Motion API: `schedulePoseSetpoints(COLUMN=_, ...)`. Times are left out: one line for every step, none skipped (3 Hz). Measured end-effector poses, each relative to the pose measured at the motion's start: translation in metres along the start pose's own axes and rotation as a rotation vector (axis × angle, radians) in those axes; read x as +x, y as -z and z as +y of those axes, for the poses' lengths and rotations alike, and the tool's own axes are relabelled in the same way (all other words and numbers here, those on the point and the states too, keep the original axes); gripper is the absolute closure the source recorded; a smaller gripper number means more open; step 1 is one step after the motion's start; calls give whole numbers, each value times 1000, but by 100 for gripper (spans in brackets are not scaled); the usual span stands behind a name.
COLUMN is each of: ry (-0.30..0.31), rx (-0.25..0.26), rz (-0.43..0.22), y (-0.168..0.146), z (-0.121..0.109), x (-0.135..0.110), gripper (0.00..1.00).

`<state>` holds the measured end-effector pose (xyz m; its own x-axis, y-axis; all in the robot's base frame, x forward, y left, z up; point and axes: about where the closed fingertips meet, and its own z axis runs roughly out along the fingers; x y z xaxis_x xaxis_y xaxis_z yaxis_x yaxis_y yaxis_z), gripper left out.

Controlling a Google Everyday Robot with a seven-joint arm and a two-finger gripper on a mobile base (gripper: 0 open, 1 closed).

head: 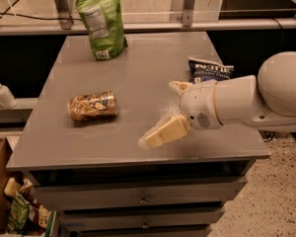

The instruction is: Knock orange can over

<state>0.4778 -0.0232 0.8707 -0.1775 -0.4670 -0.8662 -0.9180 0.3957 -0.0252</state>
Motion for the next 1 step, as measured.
schedulePoseSetpoints(ry=0, rx=0, rz=0, y=0, z=0, x=0, gripper=0)
